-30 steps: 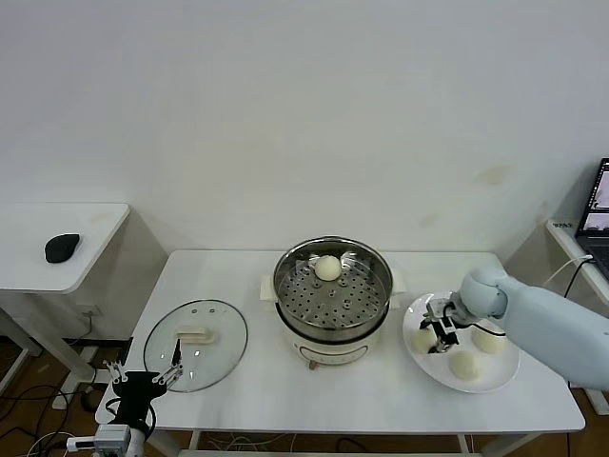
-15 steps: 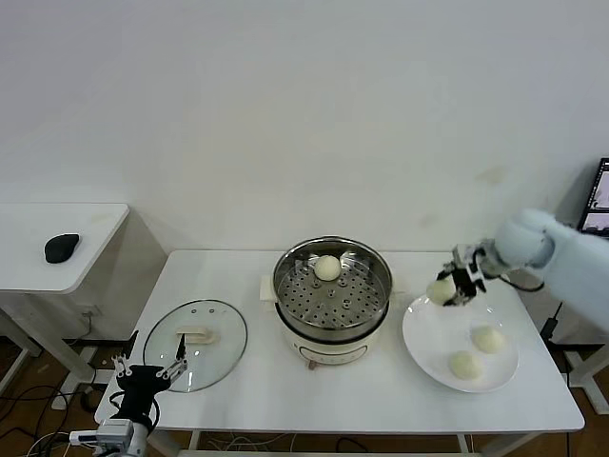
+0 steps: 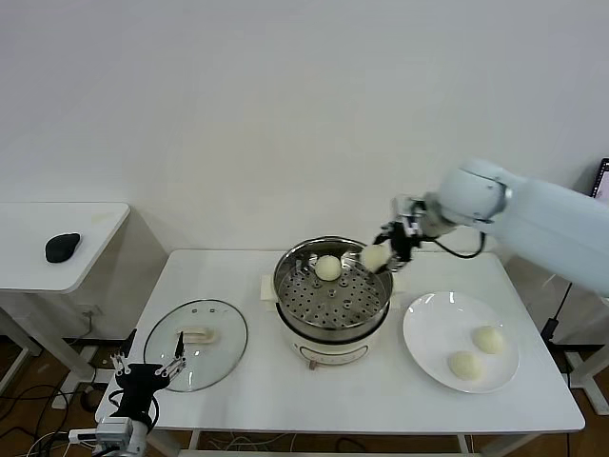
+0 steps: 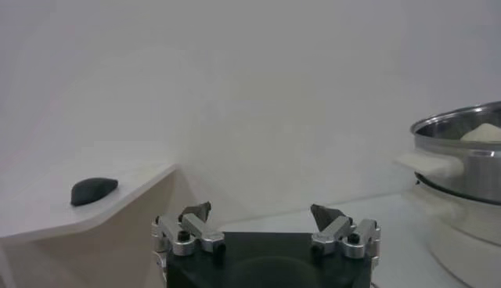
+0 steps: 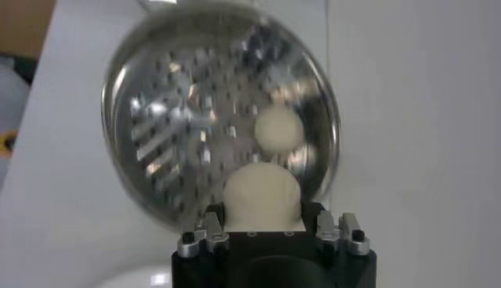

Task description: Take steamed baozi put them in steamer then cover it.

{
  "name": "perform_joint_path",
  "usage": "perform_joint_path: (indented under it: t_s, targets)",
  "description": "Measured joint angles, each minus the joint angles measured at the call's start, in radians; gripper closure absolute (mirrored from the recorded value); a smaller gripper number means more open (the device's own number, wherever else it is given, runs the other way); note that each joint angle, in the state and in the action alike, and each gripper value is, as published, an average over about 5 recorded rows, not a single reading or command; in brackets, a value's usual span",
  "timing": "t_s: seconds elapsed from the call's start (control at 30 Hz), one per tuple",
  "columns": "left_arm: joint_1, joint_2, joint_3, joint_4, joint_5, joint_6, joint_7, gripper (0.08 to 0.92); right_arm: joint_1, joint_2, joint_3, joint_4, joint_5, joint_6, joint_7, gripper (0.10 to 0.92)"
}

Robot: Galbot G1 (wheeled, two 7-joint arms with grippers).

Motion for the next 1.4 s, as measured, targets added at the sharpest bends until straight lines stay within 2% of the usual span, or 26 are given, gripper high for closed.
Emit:
perform_joint_path:
  t_s: [0.5, 0.97, 1.07, 1.27, 1.4]
  targets:
    - [0.000, -0.014, -0.006, 0.007, 0.000, -0.002, -0.001, 0.177, -0.082, 0.276, -0.032, -0.152, 0.063, -0.129, 0.106, 0.431]
    - [0.000, -0.012, -0.008, 0.008, -0.002, -0.006, -0.002, 0.177, -0.147, 0.385, -0.028, -0.266, 0.044, -0.158, 0.126, 0.429]
    - [-0.001, -0.012, -0.007, 0.009, -0.002, -0.006, -0.002, 0.177, -0.153, 0.391, -0.022, -0.281, 0.040, -0.158, 0.127, 0.385]
    - [-0.002, -0.014, -0.007, 0.009, -0.002, -0.006, -0.002, 0.177, -0.145, 0.383, -0.011, -0.282, 0.029, -0.151, 0.105, 0.231]
    - [-0.003, -0.014, -0.007, 0.008, -0.002, -0.005, -0.002, 0.177, -0.115, 0.347, -0.011, -0.257, 0.013, -0.136, 0.060, 0.205]
